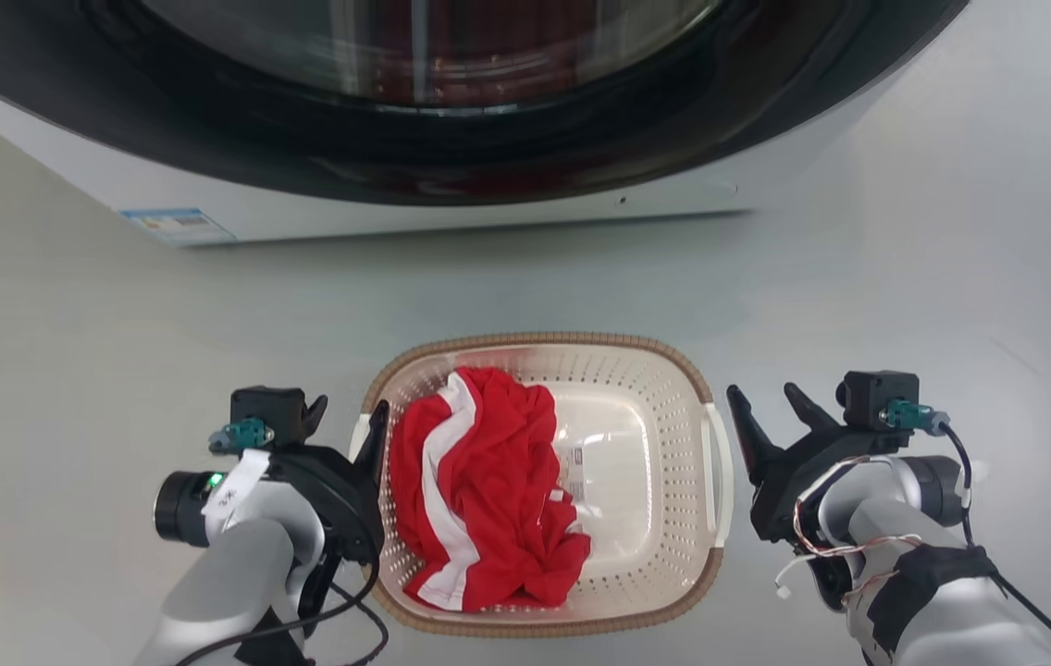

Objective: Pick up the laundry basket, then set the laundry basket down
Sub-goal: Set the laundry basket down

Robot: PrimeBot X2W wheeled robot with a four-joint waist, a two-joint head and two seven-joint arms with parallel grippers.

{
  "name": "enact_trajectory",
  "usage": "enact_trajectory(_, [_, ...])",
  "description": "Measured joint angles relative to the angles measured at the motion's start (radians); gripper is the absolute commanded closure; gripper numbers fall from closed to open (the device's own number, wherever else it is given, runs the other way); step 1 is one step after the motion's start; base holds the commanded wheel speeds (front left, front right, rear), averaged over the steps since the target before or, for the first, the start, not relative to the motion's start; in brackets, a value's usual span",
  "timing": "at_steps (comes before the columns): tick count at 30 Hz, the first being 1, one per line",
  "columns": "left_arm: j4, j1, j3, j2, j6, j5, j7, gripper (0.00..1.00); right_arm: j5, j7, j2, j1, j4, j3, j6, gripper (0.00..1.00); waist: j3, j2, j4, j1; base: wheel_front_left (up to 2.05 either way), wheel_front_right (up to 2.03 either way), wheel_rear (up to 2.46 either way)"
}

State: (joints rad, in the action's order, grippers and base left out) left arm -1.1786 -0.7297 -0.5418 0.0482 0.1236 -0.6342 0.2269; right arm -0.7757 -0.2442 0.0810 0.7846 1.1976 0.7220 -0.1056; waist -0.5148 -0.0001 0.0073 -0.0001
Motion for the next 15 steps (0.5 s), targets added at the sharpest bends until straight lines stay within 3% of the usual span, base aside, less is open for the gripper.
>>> enact_trajectory(8, [0.044,0.069,0.011,0.016,0.000,0.003,0.022,0.00,0.002,-0.005,0.003,-0.054,-0.043,-0.016,0.002,0.00,0.103,0.0000,0.000,0.0000,0.00,0.00,0.00])
enact_trajectory(15, [0.142,0.118,0.037,0.036,-0.024,0.013,0.023,0.00,0.006,-0.005,0.035,-0.113,-0.129,-0.063,0.032,0.00,0.188,0.0000,-0.001,-0.0001,0.00,0.00,0.00])
